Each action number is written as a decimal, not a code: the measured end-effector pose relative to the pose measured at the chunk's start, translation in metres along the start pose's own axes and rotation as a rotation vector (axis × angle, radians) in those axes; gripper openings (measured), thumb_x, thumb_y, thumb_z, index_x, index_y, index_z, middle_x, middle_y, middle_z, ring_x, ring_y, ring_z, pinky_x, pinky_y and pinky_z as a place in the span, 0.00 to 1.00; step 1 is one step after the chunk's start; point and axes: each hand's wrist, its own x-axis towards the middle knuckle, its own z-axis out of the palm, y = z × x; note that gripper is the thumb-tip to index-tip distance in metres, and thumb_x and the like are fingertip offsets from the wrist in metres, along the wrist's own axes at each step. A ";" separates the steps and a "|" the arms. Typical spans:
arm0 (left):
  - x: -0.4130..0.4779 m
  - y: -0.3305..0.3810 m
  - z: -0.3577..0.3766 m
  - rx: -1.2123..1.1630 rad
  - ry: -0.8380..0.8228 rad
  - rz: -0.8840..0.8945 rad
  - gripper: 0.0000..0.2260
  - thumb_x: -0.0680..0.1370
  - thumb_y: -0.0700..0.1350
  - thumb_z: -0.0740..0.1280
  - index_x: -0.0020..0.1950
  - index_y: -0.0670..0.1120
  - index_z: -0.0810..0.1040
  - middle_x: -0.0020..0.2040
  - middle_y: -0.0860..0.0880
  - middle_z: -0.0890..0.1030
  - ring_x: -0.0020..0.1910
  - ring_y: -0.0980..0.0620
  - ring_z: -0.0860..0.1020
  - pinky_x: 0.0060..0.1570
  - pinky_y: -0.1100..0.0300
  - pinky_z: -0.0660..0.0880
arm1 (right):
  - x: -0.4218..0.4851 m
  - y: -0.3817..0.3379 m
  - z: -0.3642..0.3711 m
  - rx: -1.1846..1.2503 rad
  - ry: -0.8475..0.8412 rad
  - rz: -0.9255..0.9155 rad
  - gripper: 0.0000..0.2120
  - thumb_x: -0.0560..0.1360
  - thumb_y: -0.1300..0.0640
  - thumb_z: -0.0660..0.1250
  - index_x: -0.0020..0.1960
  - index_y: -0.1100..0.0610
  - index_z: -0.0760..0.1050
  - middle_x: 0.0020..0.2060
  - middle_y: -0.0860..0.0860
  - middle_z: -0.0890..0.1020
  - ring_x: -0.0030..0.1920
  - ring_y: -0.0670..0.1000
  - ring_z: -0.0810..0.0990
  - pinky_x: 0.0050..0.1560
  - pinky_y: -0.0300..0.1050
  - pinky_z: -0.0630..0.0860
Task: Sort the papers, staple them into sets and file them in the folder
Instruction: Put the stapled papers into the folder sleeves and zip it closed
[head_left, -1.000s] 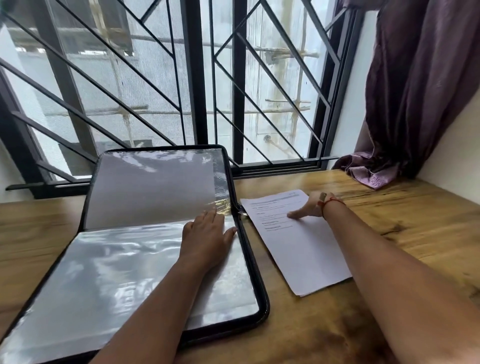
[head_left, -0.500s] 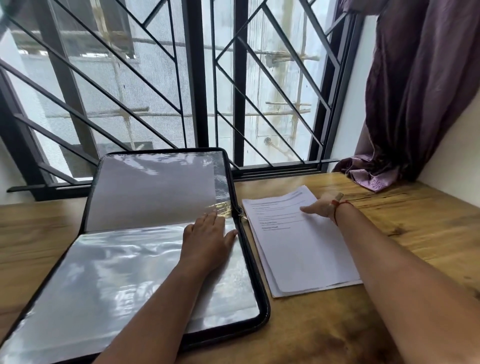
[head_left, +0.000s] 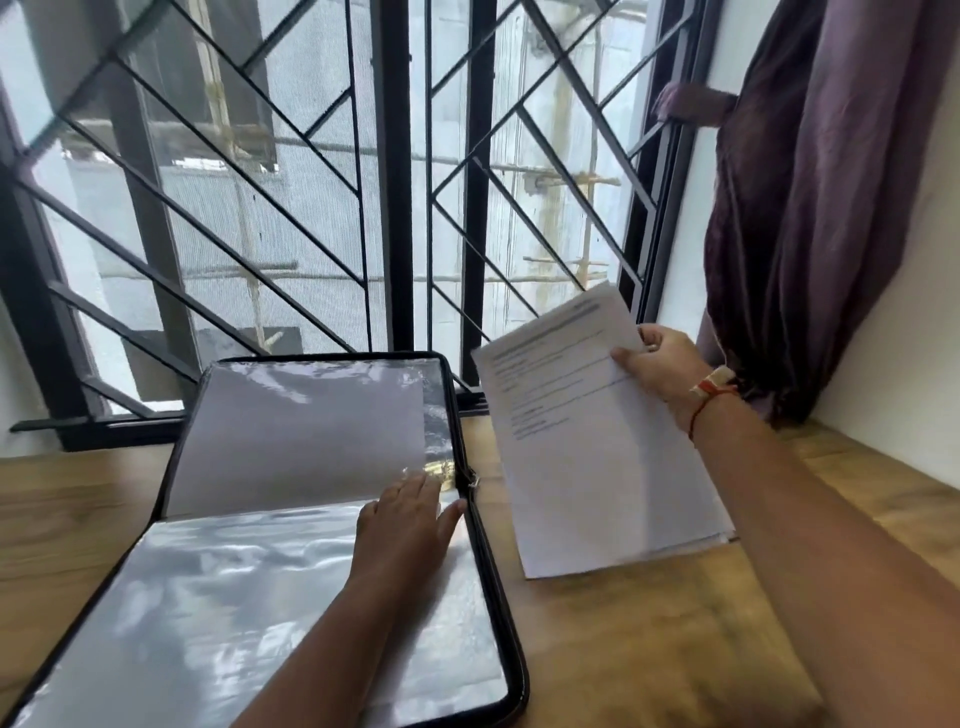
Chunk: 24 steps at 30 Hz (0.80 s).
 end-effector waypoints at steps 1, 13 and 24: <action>-0.001 0.000 -0.002 -0.042 0.037 -0.003 0.35 0.78 0.70 0.41 0.74 0.53 0.69 0.75 0.52 0.70 0.75 0.50 0.66 0.69 0.51 0.65 | 0.001 -0.008 -0.003 0.072 0.017 -0.005 0.07 0.76 0.61 0.71 0.42 0.52 0.78 0.38 0.49 0.82 0.35 0.50 0.79 0.40 0.45 0.78; -0.003 0.013 -0.047 -1.844 0.098 -0.330 0.29 0.77 0.66 0.52 0.68 0.49 0.75 0.62 0.44 0.82 0.59 0.43 0.81 0.58 0.43 0.78 | -0.022 0.052 0.078 0.769 0.111 0.460 0.09 0.78 0.61 0.66 0.57 0.60 0.77 0.54 0.63 0.83 0.52 0.65 0.82 0.55 0.69 0.77; 0.001 -0.007 -0.033 -1.899 0.076 -0.277 0.17 0.81 0.37 0.64 0.70 0.43 0.73 0.63 0.38 0.81 0.60 0.36 0.81 0.57 0.37 0.78 | -0.063 0.081 0.129 0.987 0.040 0.574 0.13 0.77 0.59 0.69 0.61 0.58 0.76 0.51 0.60 0.85 0.48 0.63 0.85 0.50 0.67 0.80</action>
